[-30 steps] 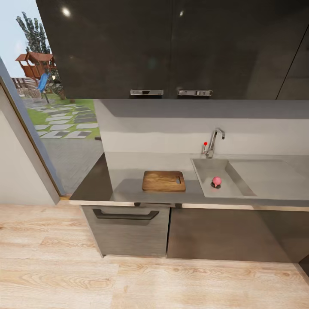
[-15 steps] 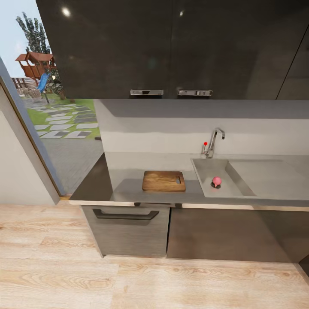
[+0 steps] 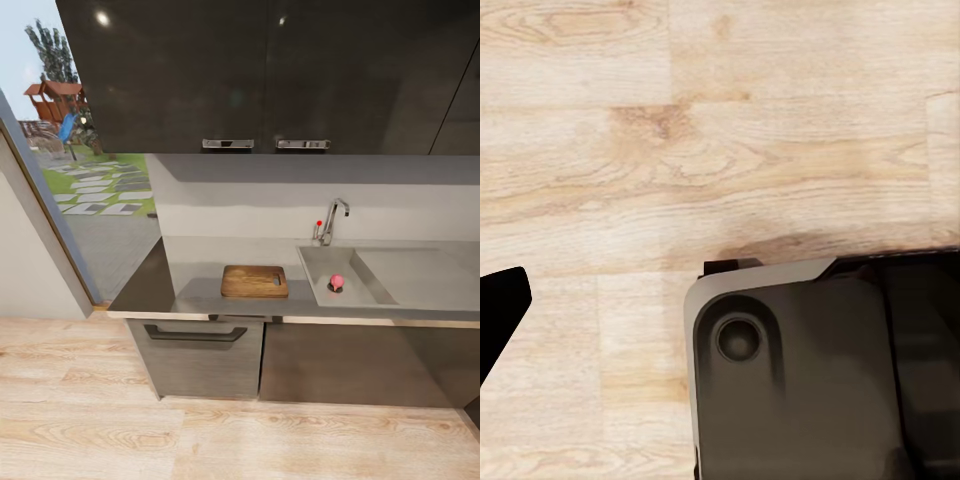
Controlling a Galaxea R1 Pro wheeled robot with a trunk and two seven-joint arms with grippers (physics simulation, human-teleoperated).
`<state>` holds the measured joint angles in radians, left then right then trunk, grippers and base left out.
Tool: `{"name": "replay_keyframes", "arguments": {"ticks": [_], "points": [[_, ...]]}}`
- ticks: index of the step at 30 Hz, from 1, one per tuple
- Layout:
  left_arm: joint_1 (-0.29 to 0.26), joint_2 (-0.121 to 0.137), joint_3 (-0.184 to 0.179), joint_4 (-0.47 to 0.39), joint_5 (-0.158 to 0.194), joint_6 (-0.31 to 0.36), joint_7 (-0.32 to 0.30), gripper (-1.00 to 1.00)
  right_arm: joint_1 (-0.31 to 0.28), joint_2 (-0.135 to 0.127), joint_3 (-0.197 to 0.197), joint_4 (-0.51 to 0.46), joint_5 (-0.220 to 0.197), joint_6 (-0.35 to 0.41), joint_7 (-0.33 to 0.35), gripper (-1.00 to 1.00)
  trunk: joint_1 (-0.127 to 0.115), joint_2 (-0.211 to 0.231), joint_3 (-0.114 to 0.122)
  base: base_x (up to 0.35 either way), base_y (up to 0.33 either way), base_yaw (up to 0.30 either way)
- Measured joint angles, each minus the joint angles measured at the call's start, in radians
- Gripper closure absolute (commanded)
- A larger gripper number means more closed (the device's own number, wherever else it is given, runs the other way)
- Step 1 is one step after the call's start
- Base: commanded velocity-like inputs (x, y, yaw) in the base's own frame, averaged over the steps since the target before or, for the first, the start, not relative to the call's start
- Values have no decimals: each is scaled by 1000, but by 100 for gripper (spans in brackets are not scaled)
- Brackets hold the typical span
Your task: In the kitchen, take the Vidalia onion out of the sink, dice it on the chopping board with the paring knife, put the diced onion into the bowl on the countertop, then place both the paring knife and the chopping board into the sink.
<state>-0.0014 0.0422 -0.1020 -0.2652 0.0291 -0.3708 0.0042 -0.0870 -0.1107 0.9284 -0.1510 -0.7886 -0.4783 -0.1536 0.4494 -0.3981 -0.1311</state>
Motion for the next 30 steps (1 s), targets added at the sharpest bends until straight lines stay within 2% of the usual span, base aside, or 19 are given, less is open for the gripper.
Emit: {"name": "replay_keyframes", "arguments": {"ticks": [2, 4, 6, 7, 8, 10, 11, 13, 15, 19, 27, 30], "points": [[0, 0, 0, 0, 0, 0, 0, -100, 0, 0, -20, 10, 46, 0, 0, -100, 0, 0, 0, 0, 0, 0], [0, 0, 0, 0, 0, 0, 0, -100, 0, 0, -50, 14, 75, 0, 0, -100, 0, 0, 0, 0, 0, 0], [0, 0, 0, 1, 0, 0, 0, -100, 0, -1, -153, 18, 155, 0, 0, -100, 0, 0, 0, 0, 0, 0], [0, 0, 0, 1, 0, 0, 0, -100, 0, 2, -343, 20, 362, 1, -2, -100, 0, 0, 0, 0, 0, 0], [0, 0, 0, 1, 0, 0, 0, -100, 0, 3, -444, 21, 482, 1, -3, -100, 0, 0, 0, 0, 0, 0], [0, 0, 0, 1, 0, 0, 0, -100, 0, 7, -544, 21, 602, 1, -4, -100, 0, 0, 0, 0, 0, 0], [0, 0, 0, 1, 0, 0, 0, -100, 0, 18, -708, 20, 759, 0, -1, -100, 0, 0, 0, 0, 0, 0], [0, 0, 0, 1, 0, 0, 0, -100, 0, 28, -785, 20, 818, -1, 2, -100, 0, 0, 0, 0, 0, 0], [0, 0, 0, 1, 0, 0, 0, -100, 0, 35, -820, 21, 846, -1, 3, -100, 0, 0, 0, 0, 0, 0], [0, 0, 0, 1, 0, 0, 0, -100, 0, 53, -852, 25, 870, 0, 3, -100, 0, 0, 0, 0, 0, 0], [0, -1, -1, 2, 0, 0, 0, -100, 0, 59, -861, 62, 878, 1, 2, -100, 0, 0, 0, 0, 0, 0], [0, -1, -1, 2, 0, 0, 0, -100, 0, 75, -861, 66, 878, -1, 2, -100, 0, 0, 0, 0, 0, 0]]}}
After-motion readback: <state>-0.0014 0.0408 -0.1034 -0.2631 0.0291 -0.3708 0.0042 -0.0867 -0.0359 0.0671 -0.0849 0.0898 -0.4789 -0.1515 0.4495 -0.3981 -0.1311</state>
